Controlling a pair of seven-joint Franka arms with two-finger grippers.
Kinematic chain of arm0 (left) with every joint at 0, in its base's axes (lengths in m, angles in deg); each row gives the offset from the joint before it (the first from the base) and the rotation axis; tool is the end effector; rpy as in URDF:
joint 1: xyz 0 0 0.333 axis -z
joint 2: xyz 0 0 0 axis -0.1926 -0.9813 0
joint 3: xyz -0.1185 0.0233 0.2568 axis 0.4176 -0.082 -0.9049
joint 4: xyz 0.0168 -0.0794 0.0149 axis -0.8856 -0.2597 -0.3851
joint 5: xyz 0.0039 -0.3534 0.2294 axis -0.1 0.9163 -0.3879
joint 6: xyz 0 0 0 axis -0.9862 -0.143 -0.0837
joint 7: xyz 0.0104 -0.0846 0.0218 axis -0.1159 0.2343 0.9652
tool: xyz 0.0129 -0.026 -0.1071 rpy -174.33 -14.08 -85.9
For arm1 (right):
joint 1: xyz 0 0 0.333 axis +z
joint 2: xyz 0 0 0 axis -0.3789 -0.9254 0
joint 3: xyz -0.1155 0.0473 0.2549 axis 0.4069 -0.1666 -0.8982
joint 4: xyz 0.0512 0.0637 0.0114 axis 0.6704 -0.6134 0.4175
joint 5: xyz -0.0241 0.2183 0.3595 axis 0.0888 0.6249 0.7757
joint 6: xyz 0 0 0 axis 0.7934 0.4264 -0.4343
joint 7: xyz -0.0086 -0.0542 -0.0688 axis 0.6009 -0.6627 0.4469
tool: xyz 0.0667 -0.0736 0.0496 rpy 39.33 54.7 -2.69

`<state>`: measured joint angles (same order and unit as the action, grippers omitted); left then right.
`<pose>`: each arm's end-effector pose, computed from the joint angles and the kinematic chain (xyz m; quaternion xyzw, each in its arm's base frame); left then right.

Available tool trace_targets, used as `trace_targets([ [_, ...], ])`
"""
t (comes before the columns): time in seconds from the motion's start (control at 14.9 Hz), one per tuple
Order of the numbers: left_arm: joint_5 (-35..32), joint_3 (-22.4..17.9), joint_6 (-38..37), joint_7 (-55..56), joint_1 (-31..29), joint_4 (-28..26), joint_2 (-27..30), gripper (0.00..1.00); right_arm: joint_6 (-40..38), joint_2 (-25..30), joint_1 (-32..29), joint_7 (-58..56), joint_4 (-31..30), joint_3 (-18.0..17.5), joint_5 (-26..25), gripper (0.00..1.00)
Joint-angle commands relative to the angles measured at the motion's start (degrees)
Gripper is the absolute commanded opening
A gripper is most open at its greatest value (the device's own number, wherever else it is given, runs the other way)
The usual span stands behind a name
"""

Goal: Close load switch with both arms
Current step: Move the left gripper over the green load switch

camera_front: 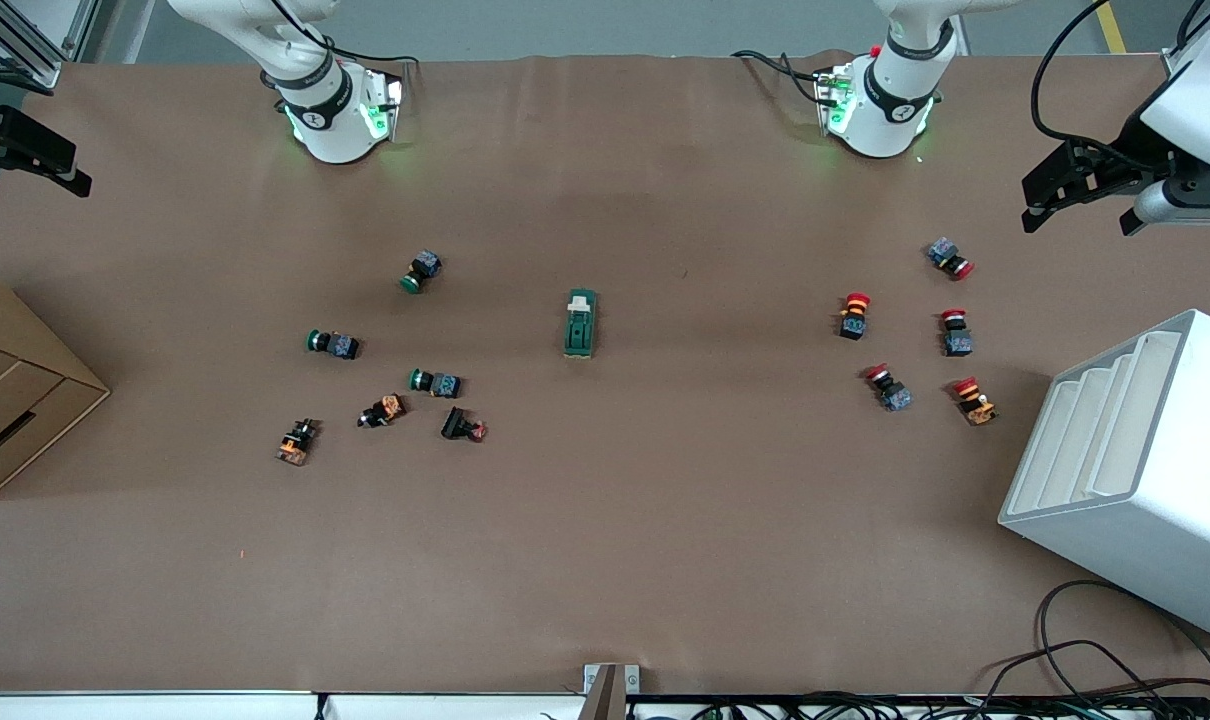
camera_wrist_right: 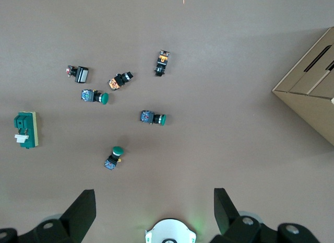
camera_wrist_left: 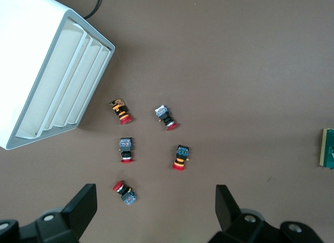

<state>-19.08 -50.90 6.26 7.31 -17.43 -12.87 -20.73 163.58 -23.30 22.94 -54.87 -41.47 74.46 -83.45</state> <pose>0.5528 -0.0798 0.6337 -0.9993 0.0275 -0.0244 0.0032 0.5368 -0.0168 0.6641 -0.9992 0.0006 0.0382 0.0146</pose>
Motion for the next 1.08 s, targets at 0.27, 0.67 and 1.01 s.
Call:
trace_targets([
  [0.27, -0.1, 0.8, -0.8, 0.0, 0.5, 3.1, -2.3, 1.00, 0.4, 0.6, 0.1, -2.7, -0.6, -0.4, -1.3, 1.00],
  [0.67, -0.5, 6.1, 9.1, 9.8, 6.6, 3.0, -10.2, 1.00, 0.2, 0.6, -0.1, -2.8, -0.7, -0.2, -0.7, 1.00],
  [1.01, -1.5, 6.3, 15.3, 22.4, 14.7, 2.8, -15.5, 1.00, -0.3, 0.6, -0.1, -2.5, -0.8, -0.2, -0.6, 1.00],
])
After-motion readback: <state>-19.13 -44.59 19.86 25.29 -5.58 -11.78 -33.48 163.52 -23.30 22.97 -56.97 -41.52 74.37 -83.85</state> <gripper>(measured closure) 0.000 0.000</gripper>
